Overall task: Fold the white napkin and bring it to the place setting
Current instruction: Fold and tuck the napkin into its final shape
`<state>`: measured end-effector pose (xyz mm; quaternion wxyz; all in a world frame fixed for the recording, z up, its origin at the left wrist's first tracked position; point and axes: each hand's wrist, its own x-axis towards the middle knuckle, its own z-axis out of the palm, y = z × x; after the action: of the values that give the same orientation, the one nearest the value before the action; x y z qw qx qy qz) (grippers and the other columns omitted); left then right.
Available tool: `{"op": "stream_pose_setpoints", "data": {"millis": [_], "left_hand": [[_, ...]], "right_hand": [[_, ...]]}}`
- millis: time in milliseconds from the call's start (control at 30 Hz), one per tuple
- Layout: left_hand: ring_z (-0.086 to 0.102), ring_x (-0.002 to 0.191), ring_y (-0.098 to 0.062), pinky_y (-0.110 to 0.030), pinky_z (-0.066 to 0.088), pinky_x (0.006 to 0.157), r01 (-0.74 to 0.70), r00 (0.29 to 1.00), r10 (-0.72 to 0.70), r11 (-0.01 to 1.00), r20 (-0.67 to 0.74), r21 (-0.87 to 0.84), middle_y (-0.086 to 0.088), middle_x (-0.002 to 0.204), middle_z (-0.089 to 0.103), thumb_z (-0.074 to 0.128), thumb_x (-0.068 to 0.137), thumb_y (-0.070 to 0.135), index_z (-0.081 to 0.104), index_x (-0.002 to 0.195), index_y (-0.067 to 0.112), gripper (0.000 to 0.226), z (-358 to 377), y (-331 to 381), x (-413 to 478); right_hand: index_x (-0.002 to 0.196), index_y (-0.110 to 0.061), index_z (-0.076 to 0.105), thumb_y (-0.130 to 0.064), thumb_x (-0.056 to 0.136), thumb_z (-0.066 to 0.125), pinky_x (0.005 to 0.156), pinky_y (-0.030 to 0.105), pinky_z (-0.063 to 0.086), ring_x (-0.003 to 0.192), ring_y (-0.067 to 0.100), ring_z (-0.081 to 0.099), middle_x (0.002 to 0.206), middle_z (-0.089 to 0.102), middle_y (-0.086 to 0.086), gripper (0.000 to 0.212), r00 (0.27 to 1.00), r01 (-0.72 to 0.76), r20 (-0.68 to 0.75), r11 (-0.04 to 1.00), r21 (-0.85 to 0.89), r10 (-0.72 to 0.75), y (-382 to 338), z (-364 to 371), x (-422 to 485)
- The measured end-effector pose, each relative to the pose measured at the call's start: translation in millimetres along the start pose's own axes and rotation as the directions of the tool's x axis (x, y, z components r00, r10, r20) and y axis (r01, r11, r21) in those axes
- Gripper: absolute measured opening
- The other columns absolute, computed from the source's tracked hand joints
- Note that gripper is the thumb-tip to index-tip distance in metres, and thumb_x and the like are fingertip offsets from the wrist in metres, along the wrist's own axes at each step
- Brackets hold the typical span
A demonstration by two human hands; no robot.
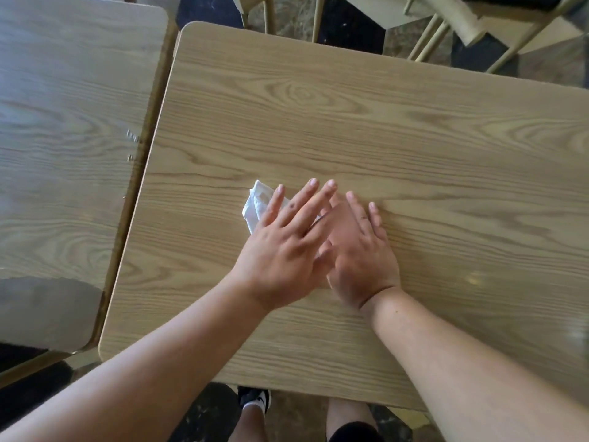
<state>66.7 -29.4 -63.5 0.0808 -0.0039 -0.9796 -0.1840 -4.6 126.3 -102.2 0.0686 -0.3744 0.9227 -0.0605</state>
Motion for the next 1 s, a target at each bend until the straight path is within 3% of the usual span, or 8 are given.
{"op": "stream_pose_setpoints", "data": {"millis": [167,367,1000], "left_hand": [[0.027,0.161,-0.023,-0.059,0.017,0.131,0.039,0.983,-0.062,0.990,0.174,0.133,0.000,0.171,0.037,0.039,0.104,0.058,0.047,0.159,0.031,0.062,14.9,-50.3,15.6],[0.015,0.164,-0.014,-0.047,0.006,0.134,0.168,0.968,-0.196,0.970,0.156,0.177,0.005,0.176,0.023,0.038,0.106,0.050,0.036,0.164,0.037,0.059,1.7,-90.2,5.7],[0.024,0.162,-0.022,-0.055,0.015,0.132,0.151,0.969,-0.182,0.972,0.168,0.180,-0.001,0.174,0.030,0.038,0.105,0.046,0.046,0.160,0.030,0.058,-1.1,-84.2,13.0]], "right_hand": [[0.162,-0.013,0.037,-0.043,0.108,0.029,0.128,0.058,0.019,0.160,0.030,0.023,0.172,0.029,0.003,0.062,1.000,-0.004,0.000,1.000,-0.019,0.004,0.4,-1.3,1.2],[0.164,-0.014,0.032,-0.043,0.109,0.030,0.129,0.058,0.015,0.162,0.030,0.018,0.174,0.024,0.004,0.062,0.999,-0.008,0.031,1.000,-0.005,0.008,0.9,-0.7,1.4],[0.165,-0.013,0.029,-0.044,0.110,0.032,0.129,0.060,0.014,0.163,0.031,0.012,0.176,0.017,0.005,0.064,0.997,0.022,0.079,0.999,0.046,-0.025,5.7,-0.7,2.4]]}}
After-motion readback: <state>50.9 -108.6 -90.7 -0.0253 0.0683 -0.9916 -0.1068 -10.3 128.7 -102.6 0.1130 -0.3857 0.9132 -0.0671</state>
